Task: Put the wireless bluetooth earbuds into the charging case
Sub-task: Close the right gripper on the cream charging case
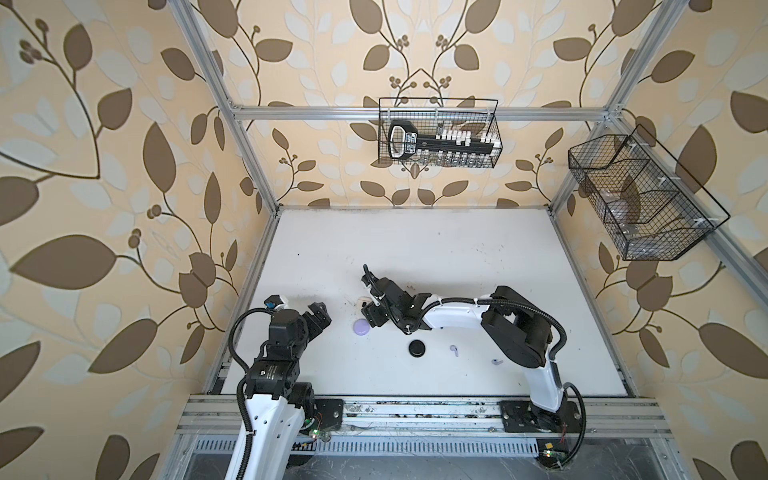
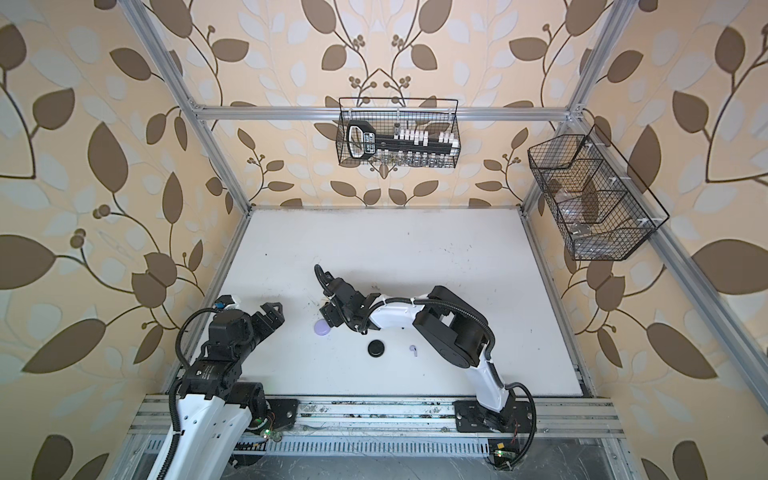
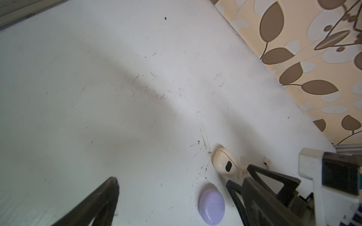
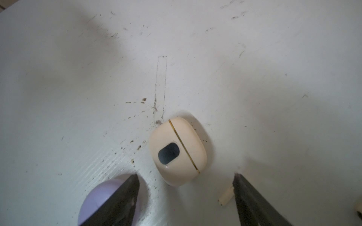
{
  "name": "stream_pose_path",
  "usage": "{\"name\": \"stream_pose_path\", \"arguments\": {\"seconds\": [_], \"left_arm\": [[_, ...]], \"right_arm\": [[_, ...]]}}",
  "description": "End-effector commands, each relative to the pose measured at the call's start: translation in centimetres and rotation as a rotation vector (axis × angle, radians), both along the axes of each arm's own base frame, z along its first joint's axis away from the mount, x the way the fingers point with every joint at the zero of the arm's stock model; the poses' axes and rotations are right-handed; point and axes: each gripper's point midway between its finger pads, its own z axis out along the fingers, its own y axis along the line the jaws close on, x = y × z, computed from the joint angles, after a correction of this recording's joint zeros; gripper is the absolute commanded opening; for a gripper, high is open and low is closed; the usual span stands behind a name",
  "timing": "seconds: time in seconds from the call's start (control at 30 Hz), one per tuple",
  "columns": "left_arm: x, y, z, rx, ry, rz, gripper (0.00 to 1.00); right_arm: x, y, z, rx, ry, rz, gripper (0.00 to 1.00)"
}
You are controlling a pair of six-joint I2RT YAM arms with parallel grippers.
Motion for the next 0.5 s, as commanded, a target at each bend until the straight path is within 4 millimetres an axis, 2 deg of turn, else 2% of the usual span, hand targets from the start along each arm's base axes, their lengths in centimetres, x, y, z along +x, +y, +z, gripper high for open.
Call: {"name": "stream_pose_path", "arguments": {"seconds": [0.0, 0.47], "left_arm": [[0.3, -0.2, 0.4, 0.004, -0.024, -0.016, 0.99], [0.4, -0.3, 0.3, 0.002, -0.024, -0.024, 0.99]], "right_arm": [[0.5, 0.1, 1.7, -0.049, -0.065, 0.063, 0.77], [0.4, 1.0, -1.4, -0.098, -0.018, 0.137, 0.76]]}}
